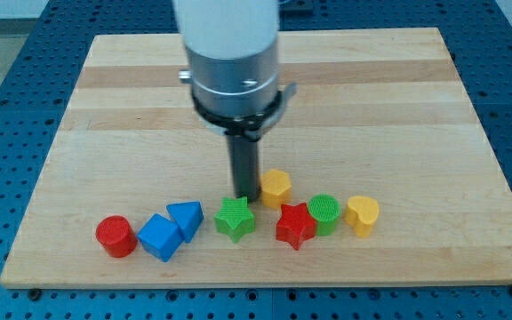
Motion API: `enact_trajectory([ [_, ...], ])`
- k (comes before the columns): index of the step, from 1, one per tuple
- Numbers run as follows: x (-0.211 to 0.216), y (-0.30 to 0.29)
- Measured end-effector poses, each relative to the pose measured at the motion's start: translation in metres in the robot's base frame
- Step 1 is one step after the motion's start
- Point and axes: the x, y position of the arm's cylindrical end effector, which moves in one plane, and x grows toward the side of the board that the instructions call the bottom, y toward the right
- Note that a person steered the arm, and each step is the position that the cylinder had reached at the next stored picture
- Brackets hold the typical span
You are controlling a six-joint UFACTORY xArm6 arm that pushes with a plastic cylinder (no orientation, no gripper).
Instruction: Point your arm towards the red circle
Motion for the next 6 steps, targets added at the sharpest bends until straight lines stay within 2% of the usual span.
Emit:
enact_trajectory([
  [2,-0.007,0.083],
  [3,-0.010,0.103],
  [4,-0.017,0.099],
  [6,-0.028,0.019],
])
